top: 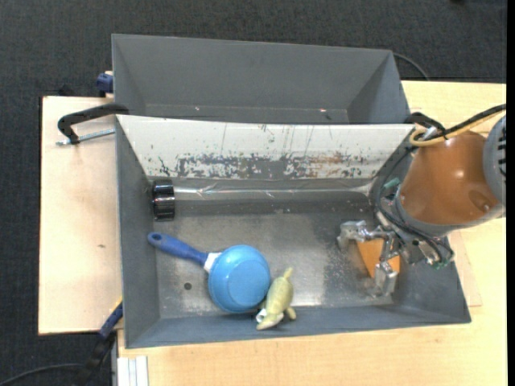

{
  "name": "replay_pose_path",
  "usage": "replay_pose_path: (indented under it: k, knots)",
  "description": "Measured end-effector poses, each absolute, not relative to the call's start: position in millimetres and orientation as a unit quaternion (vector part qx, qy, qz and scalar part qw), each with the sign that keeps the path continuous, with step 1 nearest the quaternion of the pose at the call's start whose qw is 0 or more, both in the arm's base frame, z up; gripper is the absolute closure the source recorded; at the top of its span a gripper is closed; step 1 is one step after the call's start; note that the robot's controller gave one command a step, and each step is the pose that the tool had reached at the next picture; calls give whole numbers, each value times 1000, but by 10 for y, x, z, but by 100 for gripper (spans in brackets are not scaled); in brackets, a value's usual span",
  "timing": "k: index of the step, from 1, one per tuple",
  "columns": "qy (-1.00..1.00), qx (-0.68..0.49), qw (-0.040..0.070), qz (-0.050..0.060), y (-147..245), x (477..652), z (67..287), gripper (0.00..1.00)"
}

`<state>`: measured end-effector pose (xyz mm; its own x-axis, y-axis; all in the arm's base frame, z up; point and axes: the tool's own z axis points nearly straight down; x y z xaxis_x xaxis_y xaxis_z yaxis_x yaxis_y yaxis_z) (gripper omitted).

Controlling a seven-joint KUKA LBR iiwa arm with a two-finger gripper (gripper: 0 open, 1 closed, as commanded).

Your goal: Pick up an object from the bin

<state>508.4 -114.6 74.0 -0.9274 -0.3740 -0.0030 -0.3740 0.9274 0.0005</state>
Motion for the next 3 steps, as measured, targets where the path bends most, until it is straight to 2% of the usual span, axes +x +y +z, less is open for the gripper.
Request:
replay_pose_path:
  k: [1,2,3]
  knots:
    - [963,-271,4,-1,-1521,5315,740,0]
    - [956,-294,2,1,-1025,5408,708,0]
    - [957,-291,2,0,-1051,5403,708,100]
